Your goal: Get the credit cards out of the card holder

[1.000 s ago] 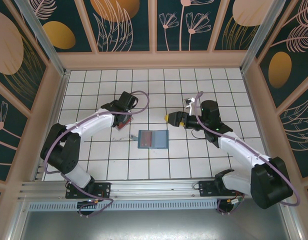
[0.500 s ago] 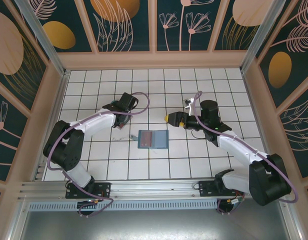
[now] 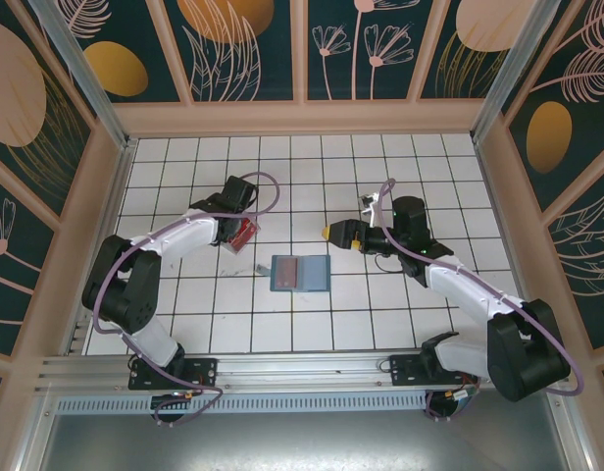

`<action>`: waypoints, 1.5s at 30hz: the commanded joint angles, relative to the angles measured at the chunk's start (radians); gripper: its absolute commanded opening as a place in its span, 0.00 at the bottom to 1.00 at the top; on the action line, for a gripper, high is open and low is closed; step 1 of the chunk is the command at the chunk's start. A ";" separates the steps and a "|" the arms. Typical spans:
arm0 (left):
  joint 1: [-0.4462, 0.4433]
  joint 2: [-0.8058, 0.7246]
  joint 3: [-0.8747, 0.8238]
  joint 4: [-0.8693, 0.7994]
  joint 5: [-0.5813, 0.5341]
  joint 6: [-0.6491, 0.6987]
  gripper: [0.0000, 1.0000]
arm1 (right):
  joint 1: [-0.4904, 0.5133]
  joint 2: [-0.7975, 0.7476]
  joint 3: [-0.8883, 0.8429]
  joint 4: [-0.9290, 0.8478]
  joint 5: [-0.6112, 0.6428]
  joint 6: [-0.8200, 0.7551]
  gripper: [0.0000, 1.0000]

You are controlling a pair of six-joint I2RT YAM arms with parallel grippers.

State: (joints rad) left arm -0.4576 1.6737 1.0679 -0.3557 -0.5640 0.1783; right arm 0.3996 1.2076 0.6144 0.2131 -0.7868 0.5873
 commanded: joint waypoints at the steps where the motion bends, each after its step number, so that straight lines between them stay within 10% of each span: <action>1: -0.002 -0.034 0.038 -0.021 0.049 -0.041 0.49 | -0.008 0.010 0.008 0.043 -0.016 0.012 0.99; 9: -0.002 -0.103 0.095 -0.100 0.182 -0.199 0.63 | 0.023 0.072 0.029 -0.057 0.087 -0.020 0.88; 20: -0.001 -0.232 0.025 -0.094 0.605 -0.563 0.51 | 0.114 0.223 0.044 -0.167 0.280 -0.008 0.24; 45: -0.121 -0.350 -0.336 0.194 0.779 -0.945 0.51 | 0.203 0.345 0.008 -0.196 0.411 0.037 0.12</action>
State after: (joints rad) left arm -0.5610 1.3258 0.7357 -0.2047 0.2131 -0.7292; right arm 0.5961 1.5753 0.6319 0.0502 -0.4110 0.6121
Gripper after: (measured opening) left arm 0.509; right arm 0.122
